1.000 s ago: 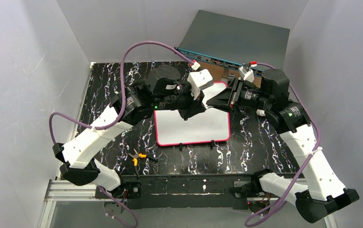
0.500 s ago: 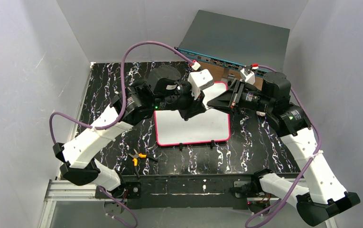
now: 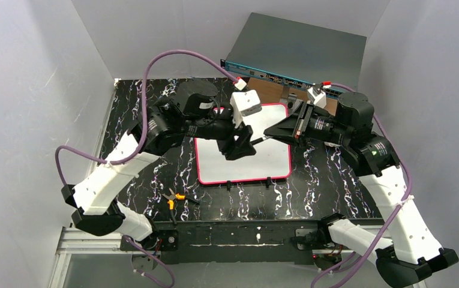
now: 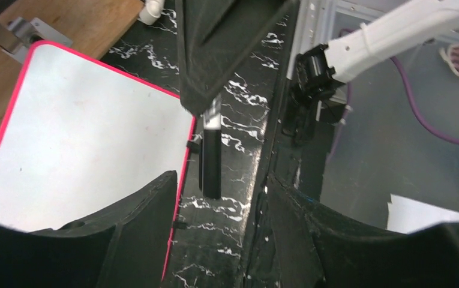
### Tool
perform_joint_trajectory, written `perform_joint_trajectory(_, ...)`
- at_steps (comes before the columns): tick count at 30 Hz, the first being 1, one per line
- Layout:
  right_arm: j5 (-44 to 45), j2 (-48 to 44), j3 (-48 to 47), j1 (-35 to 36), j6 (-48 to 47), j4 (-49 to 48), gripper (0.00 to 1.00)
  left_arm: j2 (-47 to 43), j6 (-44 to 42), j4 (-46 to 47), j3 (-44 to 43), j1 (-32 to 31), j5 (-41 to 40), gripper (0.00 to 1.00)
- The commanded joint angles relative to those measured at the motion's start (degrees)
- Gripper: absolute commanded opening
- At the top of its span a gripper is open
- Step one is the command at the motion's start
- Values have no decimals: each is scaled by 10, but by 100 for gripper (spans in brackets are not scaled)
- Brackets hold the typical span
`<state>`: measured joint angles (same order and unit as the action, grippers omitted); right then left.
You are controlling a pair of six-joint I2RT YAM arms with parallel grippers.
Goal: Write a sentence on the whiteboard
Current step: Pass from the left arm to the right, then open the pen cap from the whiteboard marker.
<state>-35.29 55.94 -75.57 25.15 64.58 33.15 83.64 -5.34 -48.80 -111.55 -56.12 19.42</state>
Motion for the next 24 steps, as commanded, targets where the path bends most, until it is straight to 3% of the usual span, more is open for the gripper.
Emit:
perform_joint_trajectory(1,-13,-13,-33,2,1,-11,1,-45,-7,-41,-14,28,108,52)
perform_joint_trajectory(5,-32,-21,-23,2,4,-36,1,-47,8,-24,5,32,160,44)
perform_joint_trajectory(14,-47,-29,-30,2,-4,-50,1,-14,72,33,1,33,263,42)
perform_joint_trajectory(24,-113,-34,-27,2,-5,-129,1,8,113,61,6,33,298,41)
